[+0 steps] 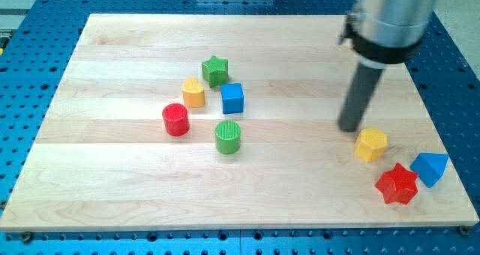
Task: Push the yellow hexagon close to the red star
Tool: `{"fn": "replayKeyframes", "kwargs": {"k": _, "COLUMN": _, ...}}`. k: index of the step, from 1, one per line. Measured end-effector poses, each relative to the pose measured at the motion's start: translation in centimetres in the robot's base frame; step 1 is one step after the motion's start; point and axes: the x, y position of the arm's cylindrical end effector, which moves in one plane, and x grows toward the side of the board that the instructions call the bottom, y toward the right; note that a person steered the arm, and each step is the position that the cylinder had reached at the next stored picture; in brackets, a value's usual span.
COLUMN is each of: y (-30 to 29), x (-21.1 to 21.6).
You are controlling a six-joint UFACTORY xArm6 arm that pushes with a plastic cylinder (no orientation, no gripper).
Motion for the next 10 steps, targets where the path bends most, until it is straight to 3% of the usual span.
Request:
{"fn": "replayKeyframes", "kwargs": {"k": 1, "y": 3.2, "x": 0.7}}
{"fn": "replayKeyframes", "kwargs": {"k": 3, "y": 0.3, "x": -1.8}}
{"fn": "replayKeyframes", "kwargs": {"k": 5, "y": 0.6, "x": 4.8}}
{"fn": "replayKeyframes", "kwargs": {"k": 6, "y": 0.6, "x": 4.3}}
{"fn": "replayKeyframes", "kwargs": {"k": 7, "y": 0.6, "x": 1.4}}
{"fn": "replayKeyframes", "kwargs": {"k": 8, "y": -4.2, "x": -4.0}}
{"fn": "replayKeyframes", "kwargs": {"k": 9, "y": -11.3, "x": -10.8}}
{"fn": "replayKeyframes", "kwargs": {"k": 10, "y": -19.3, "x": -14.8}}
